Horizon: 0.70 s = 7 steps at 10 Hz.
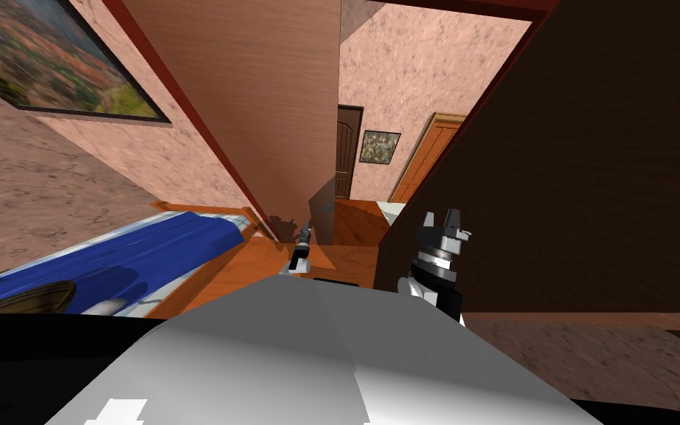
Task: Pull the door open
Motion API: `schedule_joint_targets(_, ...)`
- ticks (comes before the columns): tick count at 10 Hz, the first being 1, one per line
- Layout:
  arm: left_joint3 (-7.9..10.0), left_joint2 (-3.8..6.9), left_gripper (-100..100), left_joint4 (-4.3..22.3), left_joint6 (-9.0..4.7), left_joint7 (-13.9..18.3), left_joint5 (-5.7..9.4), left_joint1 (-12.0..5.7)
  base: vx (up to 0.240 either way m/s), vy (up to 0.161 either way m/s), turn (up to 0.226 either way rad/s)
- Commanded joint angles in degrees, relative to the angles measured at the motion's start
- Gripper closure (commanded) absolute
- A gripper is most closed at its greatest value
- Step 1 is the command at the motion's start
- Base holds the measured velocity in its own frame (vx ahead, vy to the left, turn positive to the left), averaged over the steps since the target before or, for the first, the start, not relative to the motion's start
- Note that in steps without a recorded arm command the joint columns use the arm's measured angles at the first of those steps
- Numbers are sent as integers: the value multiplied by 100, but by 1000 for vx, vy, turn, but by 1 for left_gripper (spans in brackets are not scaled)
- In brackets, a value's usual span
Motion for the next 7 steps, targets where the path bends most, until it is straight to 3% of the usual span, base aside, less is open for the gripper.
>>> schedule_joint_targets(1, -2, -40, -100, 224, -30, -42, 69, -90, 82, 13, -52)
schedule_joint_targets(7, -14, -204, -100, 1138, -237, -146, 316, -429, 105, 11, -66)
